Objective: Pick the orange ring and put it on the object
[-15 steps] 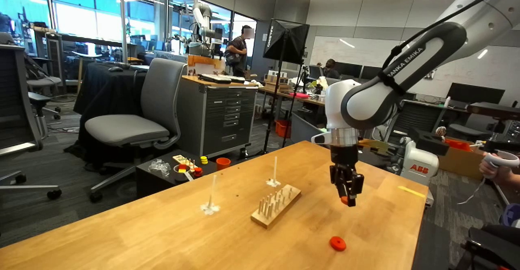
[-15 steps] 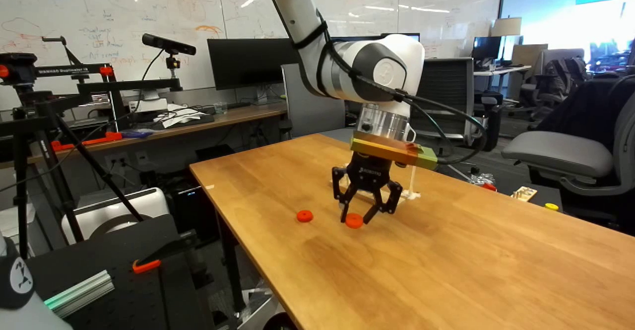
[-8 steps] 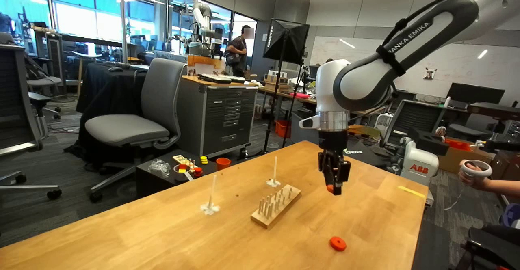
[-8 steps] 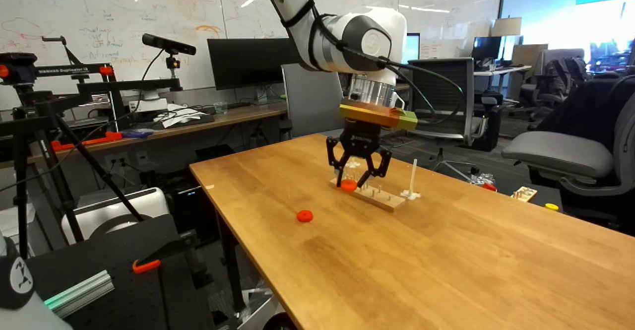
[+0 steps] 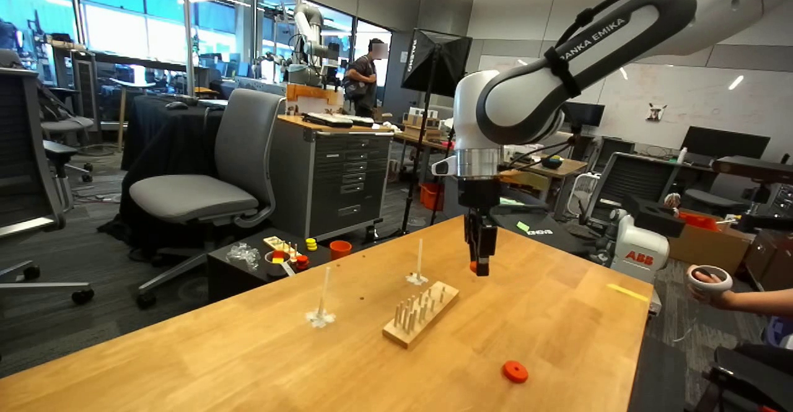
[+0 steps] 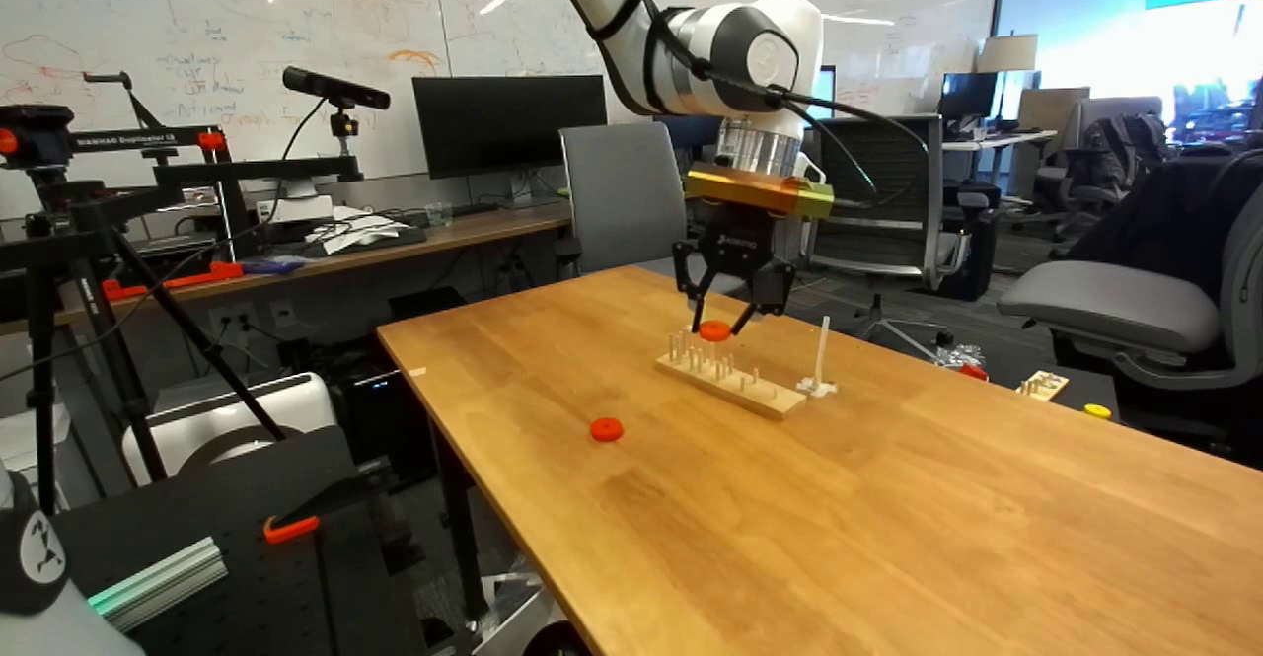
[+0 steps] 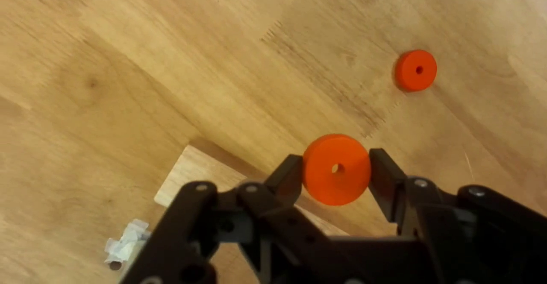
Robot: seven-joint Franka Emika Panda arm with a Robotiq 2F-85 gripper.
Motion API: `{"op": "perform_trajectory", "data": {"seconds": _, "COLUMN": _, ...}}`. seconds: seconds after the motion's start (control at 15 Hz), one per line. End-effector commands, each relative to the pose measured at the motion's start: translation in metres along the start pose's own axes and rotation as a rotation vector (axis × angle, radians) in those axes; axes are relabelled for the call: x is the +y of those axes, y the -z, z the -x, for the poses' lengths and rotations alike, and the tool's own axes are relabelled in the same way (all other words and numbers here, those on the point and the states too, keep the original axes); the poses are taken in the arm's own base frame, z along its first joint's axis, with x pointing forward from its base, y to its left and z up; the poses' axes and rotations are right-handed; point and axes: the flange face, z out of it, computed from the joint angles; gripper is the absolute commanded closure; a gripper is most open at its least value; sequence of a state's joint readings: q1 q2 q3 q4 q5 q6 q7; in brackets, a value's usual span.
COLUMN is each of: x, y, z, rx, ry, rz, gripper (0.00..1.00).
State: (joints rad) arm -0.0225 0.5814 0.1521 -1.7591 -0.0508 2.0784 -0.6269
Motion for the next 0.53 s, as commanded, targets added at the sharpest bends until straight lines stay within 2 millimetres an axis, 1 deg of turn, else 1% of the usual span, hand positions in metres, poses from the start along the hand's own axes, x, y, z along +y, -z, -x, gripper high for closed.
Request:
{"op": "perform_trajectory", "data": {"seconds": 0.0, "x": 0.016, "y": -0.002, "z": -0.026, "rx": -0.018, "ry": -0.066, "rz": -0.031, "gripper": 0.79}}
{"op": "perform_trajectory", "data": {"seconds": 0.47, "x": 0.042, "y": -0.020, "z": -0.049, "rx": -0.029, "ry": -0.146, "rz": -0.054, "gripper": 0.79}}
